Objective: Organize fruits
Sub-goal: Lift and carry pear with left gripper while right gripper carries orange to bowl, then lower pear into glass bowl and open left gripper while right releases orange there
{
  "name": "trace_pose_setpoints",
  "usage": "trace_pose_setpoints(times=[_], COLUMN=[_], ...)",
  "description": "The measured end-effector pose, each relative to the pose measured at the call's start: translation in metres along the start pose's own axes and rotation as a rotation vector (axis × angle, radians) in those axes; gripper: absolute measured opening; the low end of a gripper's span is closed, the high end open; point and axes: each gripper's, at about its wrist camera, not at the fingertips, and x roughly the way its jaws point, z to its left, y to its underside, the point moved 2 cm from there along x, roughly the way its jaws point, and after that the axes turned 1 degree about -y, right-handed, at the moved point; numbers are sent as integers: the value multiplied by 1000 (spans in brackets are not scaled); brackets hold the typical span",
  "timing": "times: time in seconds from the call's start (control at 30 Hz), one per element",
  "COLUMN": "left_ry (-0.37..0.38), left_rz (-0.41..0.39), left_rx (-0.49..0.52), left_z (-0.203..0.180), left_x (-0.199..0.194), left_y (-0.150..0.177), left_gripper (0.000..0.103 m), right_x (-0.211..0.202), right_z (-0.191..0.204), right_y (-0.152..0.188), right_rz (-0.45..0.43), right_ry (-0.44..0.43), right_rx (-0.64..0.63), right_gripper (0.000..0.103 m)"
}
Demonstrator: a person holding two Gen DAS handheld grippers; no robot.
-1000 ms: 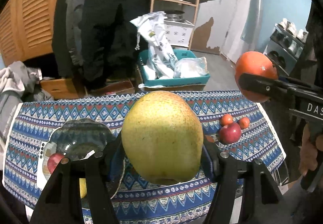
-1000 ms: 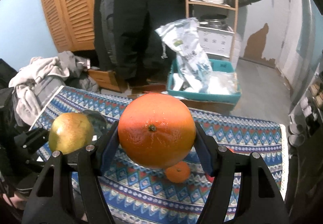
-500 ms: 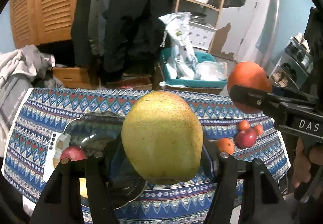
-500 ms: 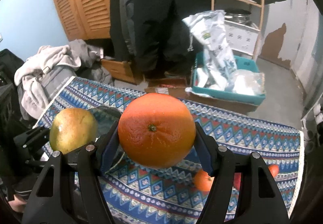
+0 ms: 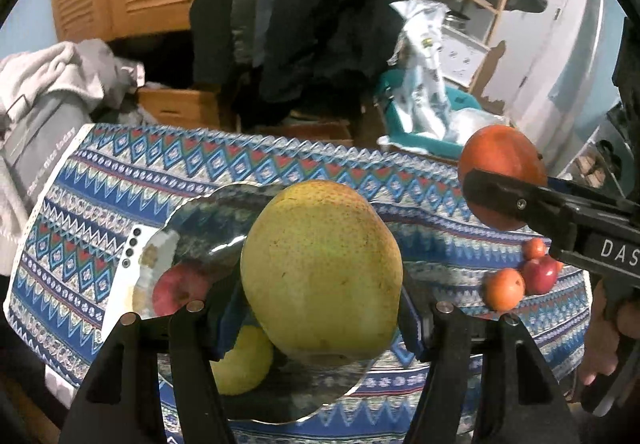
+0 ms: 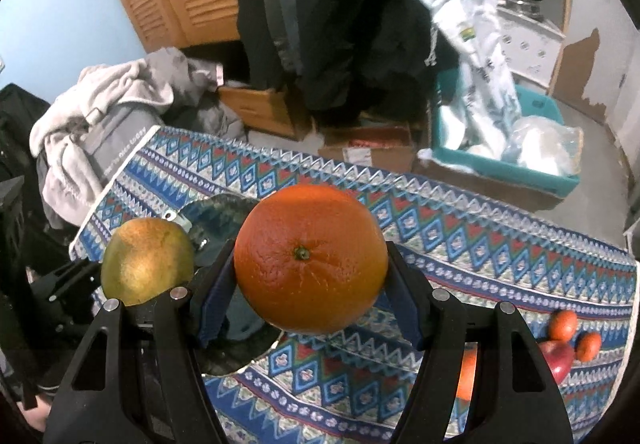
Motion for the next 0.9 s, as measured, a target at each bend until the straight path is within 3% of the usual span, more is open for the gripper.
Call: trace_pose_setpoints(times=[0.47, 0.9], left_ry=[-17, -6], left_rz=[123, 202], left_rx=[-82, -137], left_z=[34, 51], left_x=[46, 70], left_y=[24, 37], left_gripper=[66, 66], right_x=[66, 93], right_z=[24, 36], right_y=[15, 27], right_rz=[132, 203], right_ry=[-46, -78], right_rx=[-41, -49], right_gripper=[69, 69])
